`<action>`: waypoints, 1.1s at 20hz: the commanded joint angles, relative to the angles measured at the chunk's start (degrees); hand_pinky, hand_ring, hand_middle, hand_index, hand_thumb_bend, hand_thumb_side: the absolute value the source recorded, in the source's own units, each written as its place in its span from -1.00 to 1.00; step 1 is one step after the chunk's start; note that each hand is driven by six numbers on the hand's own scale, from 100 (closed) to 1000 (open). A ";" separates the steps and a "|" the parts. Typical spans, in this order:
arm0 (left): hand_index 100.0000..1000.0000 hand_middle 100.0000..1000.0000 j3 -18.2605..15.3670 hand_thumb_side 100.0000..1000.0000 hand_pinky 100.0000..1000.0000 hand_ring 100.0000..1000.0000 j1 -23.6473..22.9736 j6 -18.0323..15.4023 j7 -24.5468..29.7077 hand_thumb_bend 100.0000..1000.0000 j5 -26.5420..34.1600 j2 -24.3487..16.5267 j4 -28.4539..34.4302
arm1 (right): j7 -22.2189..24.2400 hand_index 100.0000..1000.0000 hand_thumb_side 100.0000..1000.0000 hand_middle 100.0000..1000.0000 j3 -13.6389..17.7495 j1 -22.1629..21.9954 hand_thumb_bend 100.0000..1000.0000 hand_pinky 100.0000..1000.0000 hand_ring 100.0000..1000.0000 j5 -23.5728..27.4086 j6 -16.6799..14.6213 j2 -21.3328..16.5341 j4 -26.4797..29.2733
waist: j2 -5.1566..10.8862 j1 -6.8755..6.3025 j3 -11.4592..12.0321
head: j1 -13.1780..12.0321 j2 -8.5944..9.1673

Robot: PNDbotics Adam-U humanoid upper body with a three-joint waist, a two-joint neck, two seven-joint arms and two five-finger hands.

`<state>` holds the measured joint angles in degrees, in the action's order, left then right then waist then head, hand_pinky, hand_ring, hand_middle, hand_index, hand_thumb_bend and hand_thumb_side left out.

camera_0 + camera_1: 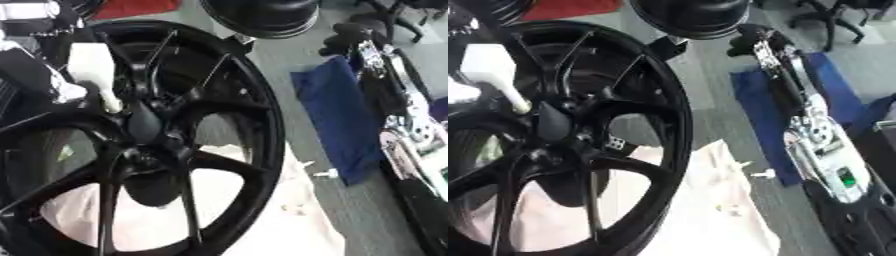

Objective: Pull the pin out of the wheel hub.

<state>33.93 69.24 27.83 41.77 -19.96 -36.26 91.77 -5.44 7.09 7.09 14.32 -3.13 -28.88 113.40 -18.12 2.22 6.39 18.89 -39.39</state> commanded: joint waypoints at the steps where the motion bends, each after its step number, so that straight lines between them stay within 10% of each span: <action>1: -0.30 -0.54 -1.96 -0.98 0.26 -0.28 1.83 4.72 3.94 -0.49 1.22 -1.88 1.33 | 0.08 0.52 0.37 0.22 0.72 0.26 -1.00 0.99 0.33 0.42 -0.08 -1.01 1.19 | 2.03 -0.10 0.03 | 0.34 -0.33; 13: -0.32 -0.63 -8.83 -0.99 0.26 -0.39 1.74 7.71 0.70 -0.54 9.10 -6.46 4.05 | -0.27 0.52 0.36 0.22 1.02 0.00 -1.00 0.99 0.33 0.65 -0.29 -1.05 1.19 | 2.84 0.00 0.74 | 1.34 -1.62; 22: -0.33 -0.68 -22.10 -0.99 0.26 -0.44 -12.68 6.49 -9.70 -0.60 18.17 -23.06 8.36 | -1.49 0.52 0.32 0.22 2.17 -0.72 -1.00 0.98 0.33 0.60 -1.25 -1.36 1.19 | 3.80 1.04 3.49 | 5.37 -3.96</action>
<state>14.76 56.00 33.67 32.97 -3.34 -55.05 98.69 -6.64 8.45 6.24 14.68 -4.10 -28.89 113.40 -15.70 3.56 9.96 23.46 -43.00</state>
